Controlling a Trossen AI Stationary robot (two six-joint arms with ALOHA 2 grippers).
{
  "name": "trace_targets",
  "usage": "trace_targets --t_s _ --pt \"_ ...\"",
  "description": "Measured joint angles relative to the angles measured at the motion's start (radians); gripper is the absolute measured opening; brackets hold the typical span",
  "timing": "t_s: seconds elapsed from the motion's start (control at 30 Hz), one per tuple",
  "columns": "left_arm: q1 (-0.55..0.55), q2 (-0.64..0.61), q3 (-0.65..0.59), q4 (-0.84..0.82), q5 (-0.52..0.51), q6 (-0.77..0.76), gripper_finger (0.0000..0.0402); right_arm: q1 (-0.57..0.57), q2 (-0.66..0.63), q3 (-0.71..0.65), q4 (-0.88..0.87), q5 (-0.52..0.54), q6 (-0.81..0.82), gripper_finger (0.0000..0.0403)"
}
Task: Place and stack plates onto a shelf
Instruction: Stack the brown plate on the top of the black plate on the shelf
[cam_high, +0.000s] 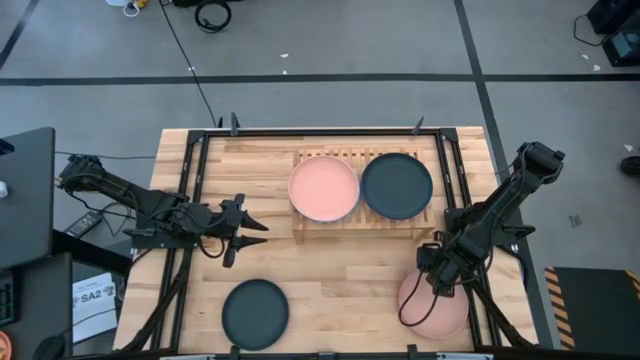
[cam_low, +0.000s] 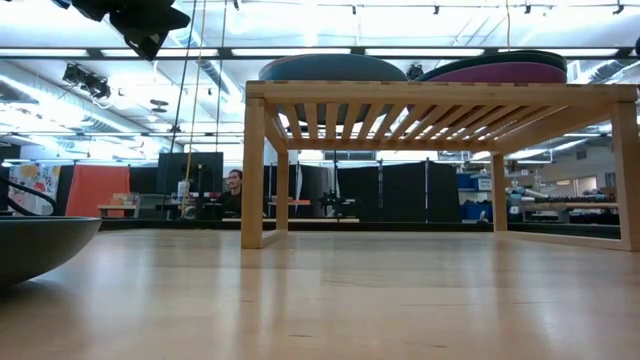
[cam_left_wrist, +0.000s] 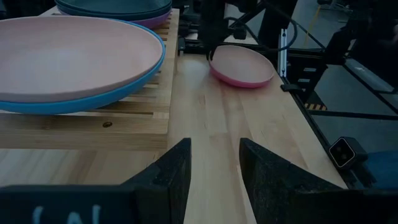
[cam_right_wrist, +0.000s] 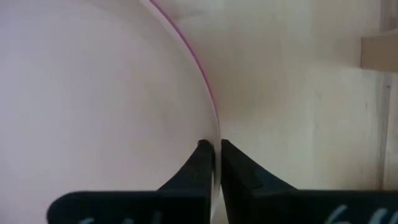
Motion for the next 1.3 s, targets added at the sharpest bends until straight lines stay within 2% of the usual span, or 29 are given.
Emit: trace_targets --t_s 0.2,0.53,1.0,1.3 --pt "0.000 0.000 0.000 0.000 0.000 0.000 0.0142 0.000 0.001 0.039 -0.020 0.027 -0.003 0.0025" --pt "0.000 0.000 0.000 0.000 0.000 0.000 0.0142 0.000 0.000 0.057 0.019 0.214 -0.003 0.0021" --pt "0.000 0.000 0.000 0.000 0.000 0.000 0.0142 0.000 0.001 0.057 0.143 0.222 -0.003 0.0016" --pt "0.000 0.000 0.000 0.000 0.000 0.000 0.0142 -0.001 -0.031 0.057 0.154 0.249 -0.003 0.0016"
